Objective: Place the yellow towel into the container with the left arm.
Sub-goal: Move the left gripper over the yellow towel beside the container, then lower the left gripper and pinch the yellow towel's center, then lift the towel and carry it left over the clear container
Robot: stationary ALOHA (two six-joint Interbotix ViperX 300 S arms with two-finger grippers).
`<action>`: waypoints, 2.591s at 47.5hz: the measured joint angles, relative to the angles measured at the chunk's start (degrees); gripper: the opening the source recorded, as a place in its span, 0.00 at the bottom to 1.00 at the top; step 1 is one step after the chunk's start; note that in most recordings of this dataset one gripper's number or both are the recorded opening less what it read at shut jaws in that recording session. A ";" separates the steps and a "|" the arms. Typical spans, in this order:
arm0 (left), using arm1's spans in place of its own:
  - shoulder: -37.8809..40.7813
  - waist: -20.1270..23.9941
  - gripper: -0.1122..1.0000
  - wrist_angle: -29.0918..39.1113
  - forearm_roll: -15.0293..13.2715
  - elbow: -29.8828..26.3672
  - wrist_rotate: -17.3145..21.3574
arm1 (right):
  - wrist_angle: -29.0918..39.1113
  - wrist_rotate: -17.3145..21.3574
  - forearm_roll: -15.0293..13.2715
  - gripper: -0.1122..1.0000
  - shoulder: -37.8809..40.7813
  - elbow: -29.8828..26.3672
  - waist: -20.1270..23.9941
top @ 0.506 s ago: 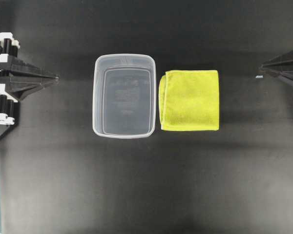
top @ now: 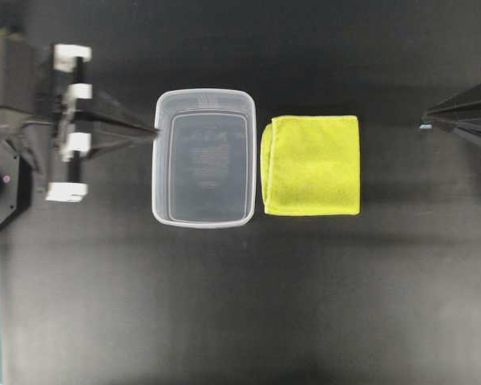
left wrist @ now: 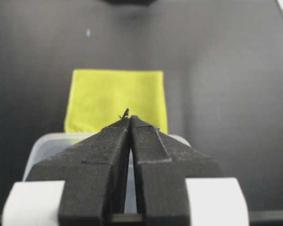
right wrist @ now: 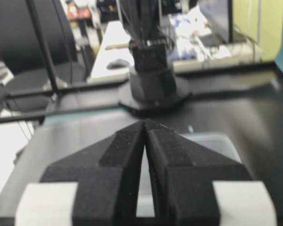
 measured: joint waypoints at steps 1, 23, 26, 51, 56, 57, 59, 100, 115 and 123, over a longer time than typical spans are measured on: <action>0.97 -0.09 0.10 0.79 0.00 -0.97 0.26 | 0.62 0.09 0.00 0.11 -0.18 0.09 -0.18; 25.66 0.18 0.21 19.78 0.00 -24.43 5.80 | 6.50 0.88 0.09 0.78 -5.36 0.18 -2.11; 28.48 0.35 0.36 21.45 0.00 -27.33 6.59 | 6.94 0.88 0.00 0.78 -6.24 0.18 -2.20; 56.34 2.72 0.91 29.18 0.00 -47.81 7.29 | 6.77 0.62 0.09 0.78 -11.25 0.18 -2.64; 60.12 3.16 0.91 28.21 0.00 -49.48 6.94 | 6.77 0.53 0.00 0.78 -11.43 0.18 -2.64; 60.91 3.16 0.91 28.04 0.00 -49.75 6.94 | 6.77 0.44 0.09 0.78 -11.43 0.18 -2.64; 62.31 3.16 0.91 27.77 0.00 -50.27 6.94 | 6.77 0.44 0.09 0.78 -11.43 0.18 -2.64; 68.64 0.88 0.16 31.82 0.00 -52.91 7.73 | 7.21 0.35 0.09 0.77 -12.66 0.18 -3.43; 61.61 1.58 0.16 41.31 0.00 -61.44 8.44 | 7.21 0.44 0.09 0.77 -13.62 0.18 -3.60; 53.00 1.49 0.16 48.69 0.00 -61.08 10.37 | 7.21 0.62 0.09 0.77 -13.97 0.09 -3.60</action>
